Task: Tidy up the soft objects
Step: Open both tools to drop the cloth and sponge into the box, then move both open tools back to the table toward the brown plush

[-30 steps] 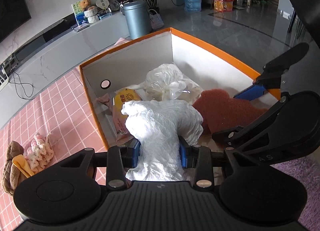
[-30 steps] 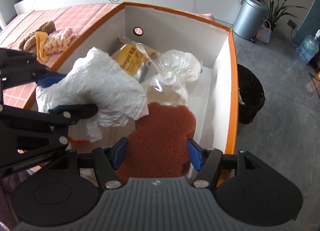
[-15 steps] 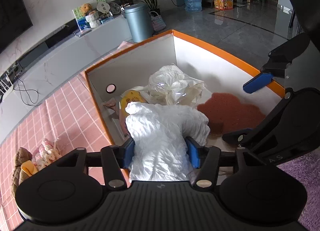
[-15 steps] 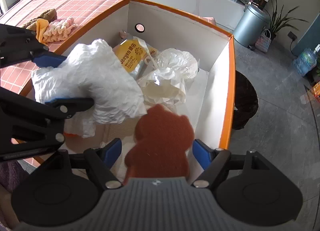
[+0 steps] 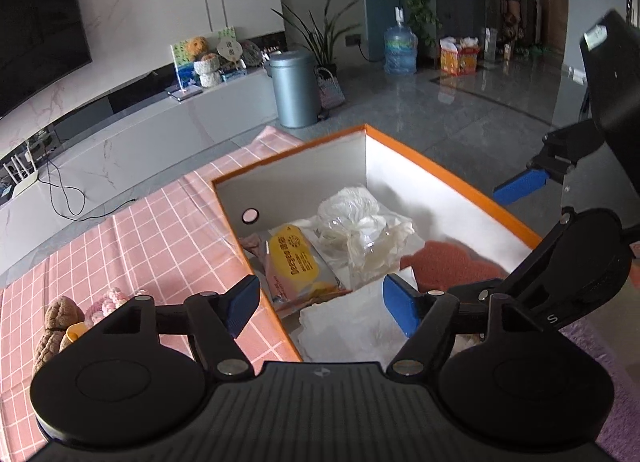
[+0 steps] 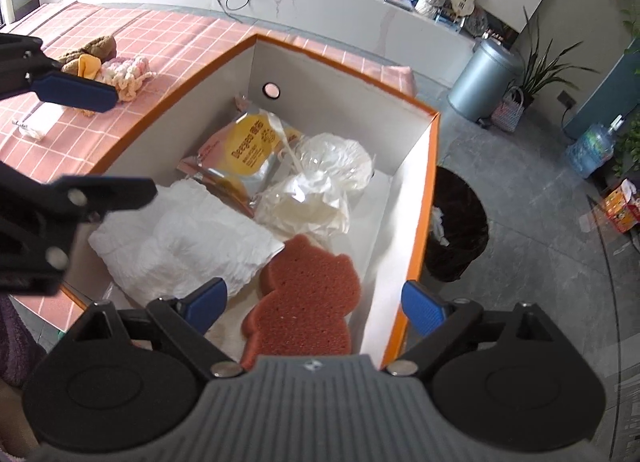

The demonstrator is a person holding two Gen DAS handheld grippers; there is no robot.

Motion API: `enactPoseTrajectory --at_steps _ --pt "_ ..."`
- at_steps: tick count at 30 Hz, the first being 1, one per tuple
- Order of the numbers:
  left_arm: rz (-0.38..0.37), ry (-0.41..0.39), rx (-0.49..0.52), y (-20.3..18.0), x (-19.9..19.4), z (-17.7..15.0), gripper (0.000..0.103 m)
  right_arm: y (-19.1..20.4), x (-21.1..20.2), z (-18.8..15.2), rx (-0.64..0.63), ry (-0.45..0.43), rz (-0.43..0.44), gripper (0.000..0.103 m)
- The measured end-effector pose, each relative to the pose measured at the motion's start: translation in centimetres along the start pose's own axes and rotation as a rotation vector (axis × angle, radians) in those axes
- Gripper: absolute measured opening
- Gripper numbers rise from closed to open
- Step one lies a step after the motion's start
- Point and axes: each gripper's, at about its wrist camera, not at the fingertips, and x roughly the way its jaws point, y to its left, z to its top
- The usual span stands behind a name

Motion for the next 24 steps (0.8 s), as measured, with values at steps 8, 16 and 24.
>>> enactPoseTrajectory --at_steps 8,16,24 --pt "-0.003 -0.081 -0.134 2.6 -2.7 -1.2 0.083 0.2 -2.7 -0.3 0.027 -0.07 -0.071 0.098" --pt "0.001 -0.142 -0.255 4.9 -4.5 -3.5 0.083 1.6 -5.8 -1.3 0.115 -0.232 -0.145 0.1" --pt "0.056 -0.211 -0.381 7.8 -6.6 -6.6 0.083 5.5 -7.5 -1.6 0.189 -0.429 -0.128 0.1"
